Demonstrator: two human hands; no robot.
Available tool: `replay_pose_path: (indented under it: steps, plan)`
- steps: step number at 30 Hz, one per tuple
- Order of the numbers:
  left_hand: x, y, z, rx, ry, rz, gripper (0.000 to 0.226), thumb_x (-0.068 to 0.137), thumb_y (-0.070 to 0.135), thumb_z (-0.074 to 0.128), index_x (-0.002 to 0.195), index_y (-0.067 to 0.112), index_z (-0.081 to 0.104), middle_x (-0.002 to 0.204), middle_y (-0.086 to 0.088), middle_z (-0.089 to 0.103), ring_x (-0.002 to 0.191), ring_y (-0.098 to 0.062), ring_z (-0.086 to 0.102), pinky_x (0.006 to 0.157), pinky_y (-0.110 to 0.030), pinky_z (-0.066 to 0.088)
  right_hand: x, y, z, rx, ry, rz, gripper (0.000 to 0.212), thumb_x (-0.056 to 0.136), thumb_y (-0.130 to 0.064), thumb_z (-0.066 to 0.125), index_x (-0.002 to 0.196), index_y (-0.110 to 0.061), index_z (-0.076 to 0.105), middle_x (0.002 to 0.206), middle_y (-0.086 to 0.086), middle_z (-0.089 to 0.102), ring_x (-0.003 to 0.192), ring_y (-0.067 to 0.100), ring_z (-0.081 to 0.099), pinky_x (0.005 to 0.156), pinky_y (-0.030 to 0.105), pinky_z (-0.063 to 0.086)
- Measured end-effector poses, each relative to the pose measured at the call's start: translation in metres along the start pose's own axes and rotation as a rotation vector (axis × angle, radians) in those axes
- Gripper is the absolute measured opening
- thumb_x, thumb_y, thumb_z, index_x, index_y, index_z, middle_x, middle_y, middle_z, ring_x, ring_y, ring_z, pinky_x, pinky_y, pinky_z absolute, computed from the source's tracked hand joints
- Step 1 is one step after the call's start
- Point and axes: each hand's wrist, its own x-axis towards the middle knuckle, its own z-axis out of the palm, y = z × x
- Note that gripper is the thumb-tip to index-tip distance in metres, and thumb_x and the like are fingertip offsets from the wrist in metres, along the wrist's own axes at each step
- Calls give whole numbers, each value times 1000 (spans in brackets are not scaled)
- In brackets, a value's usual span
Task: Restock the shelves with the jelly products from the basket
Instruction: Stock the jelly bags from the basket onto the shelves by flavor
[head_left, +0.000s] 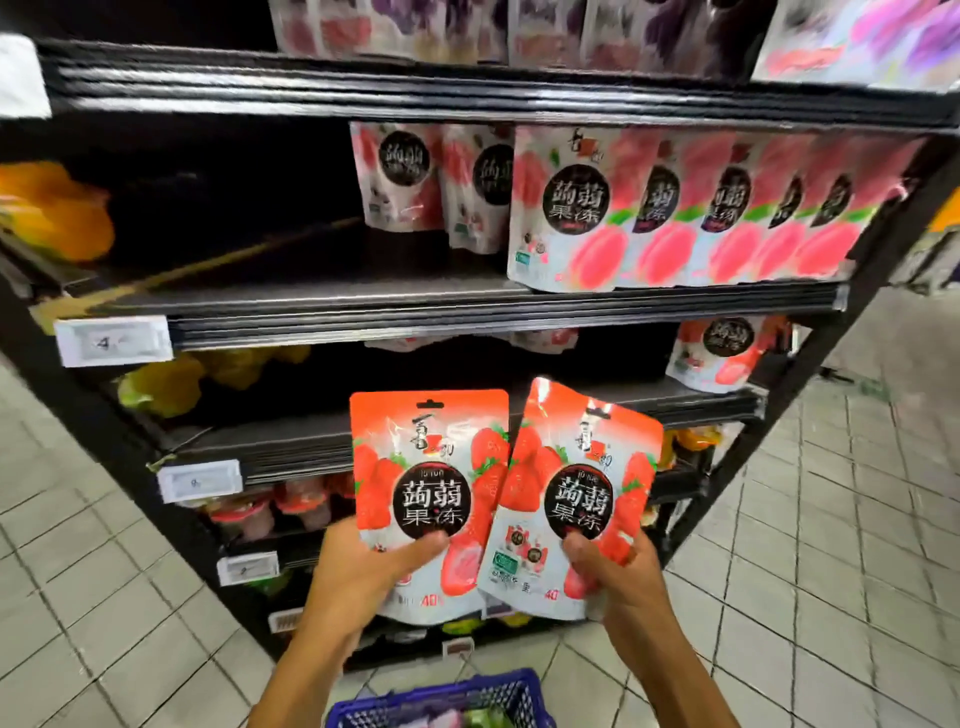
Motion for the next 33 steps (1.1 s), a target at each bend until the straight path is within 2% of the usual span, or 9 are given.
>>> replay_pose_path:
  steps: [4,7,9,12,15,20,22,26,33]
  plan:
    - [7,6,9,29,-26,14,46,45,47,92,83,25,77,80,-6,77,72,-25,74,57,-35,58,-6,-16,-5,-26,71,-38,57,62,-14,88,110,-2,58,66,4,70,56,16,67,49,29,53]
    - [10,10,16,43,-71,41,39,46,43,88,80,27,77,78,-1,77,70,-20,75,51,-27,55,-12,-23,-8,0,134,-87,59,63,-22,86,114,-7,61,97,16,74,86,33,73,71,46,59]
    - [12,12,22,45,-93,55,37,47,40,87,79,24,78,78,1,77,69,-17,75,50,-20,53,-15,-26,-12,20,157,-112,54,66,-25,82,114,-11,64,107,18,72,96,37,71,81,52,58]
    - [14,15,38,36,-111,76,43,47,39,87,83,19,76,79,3,77,71,-14,75,50,-17,53,-18,-36,-26,-12,209,-150,48,67,-27,85,111,-18,67,107,14,73,97,34,71,81,51,58]
    - [21,15,60,10,-86,60,40,48,40,86,79,17,76,77,1,77,69,-18,75,47,-20,53,-14,-47,-44,-72,243,-205,57,65,-29,88,116,-22,64,107,8,74,96,28,72,73,38,59]
    - [30,2,103,13,-110,12,29,54,36,87,80,26,78,79,0,77,72,-20,75,62,-45,60,8,-57,-82,-61,278,-209,54,68,-23,85,117,-23,62,105,4,75,93,24,73,66,32,59]
    - [33,-4,122,20,-98,15,26,54,37,86,78,31,77,77,2,77,71,-18,75,60,-40,60,21,-61,-99,-44,269,-208,52,70,-22,83,118,-22,61,102,3,75,89,20,74,64,29,58]
    - [42,-10,163,5,-53,15,23,52,35,86,72,28,77,75,7,77,68,-10,74,49,-15,52,55,-71,-135,-69,193,-211,40,83,-12,74,121,-14,59,105,8,74,91,24,73,65,30,58]
    - [70,-15,226,24,-9,-14,31,53,36,86,83,35,76,84,5,77,75,-12,74,55,-18,55,133,-77,-189,-139,86,-208,30,85,-15,73,113,-22,64,107,4,73,98,21,71,74,31,59]
